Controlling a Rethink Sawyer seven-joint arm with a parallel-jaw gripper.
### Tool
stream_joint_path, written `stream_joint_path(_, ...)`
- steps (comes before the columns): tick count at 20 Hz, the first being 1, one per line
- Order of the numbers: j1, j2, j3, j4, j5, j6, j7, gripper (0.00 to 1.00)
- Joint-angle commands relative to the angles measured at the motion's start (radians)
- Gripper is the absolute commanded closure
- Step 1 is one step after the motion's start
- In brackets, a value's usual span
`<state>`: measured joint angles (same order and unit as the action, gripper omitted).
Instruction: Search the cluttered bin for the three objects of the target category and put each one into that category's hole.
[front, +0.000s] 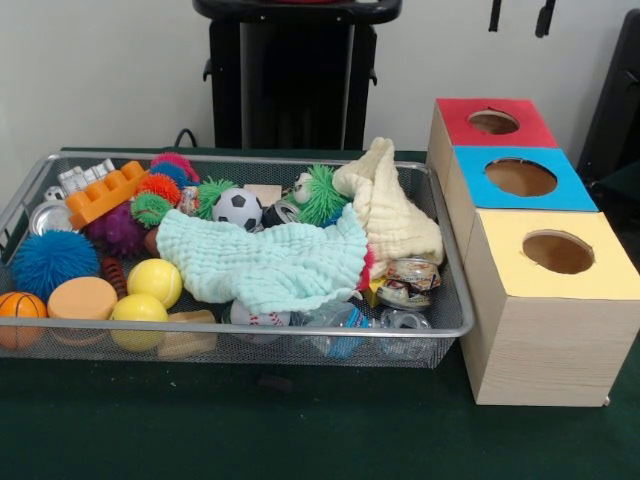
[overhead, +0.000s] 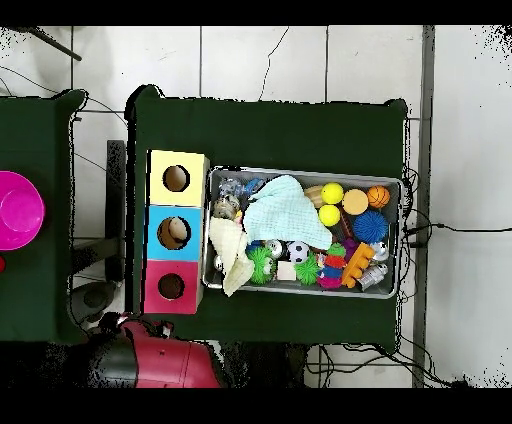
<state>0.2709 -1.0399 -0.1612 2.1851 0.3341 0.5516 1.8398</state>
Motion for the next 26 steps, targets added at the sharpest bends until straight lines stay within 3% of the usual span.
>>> stream_joint_path(1, -0.031, -0.003, -0.023, -0.095, -0.029, 0.099, 0.199, 0.00)
stream_joint_path(6, -0.123, 0.050, -0.005, -0.143, -0.052, 0.039, 0.093, 0.00)
stream_joint_path(12, -0.186, 0.063, -0.053, -0.292, -0.173, 0.146, 0.045, 0.00)
stream_joint_path(26, -0.452, 0.113, 0.068, -0.437, -0.290, 0.196, -0.117, 0.00)
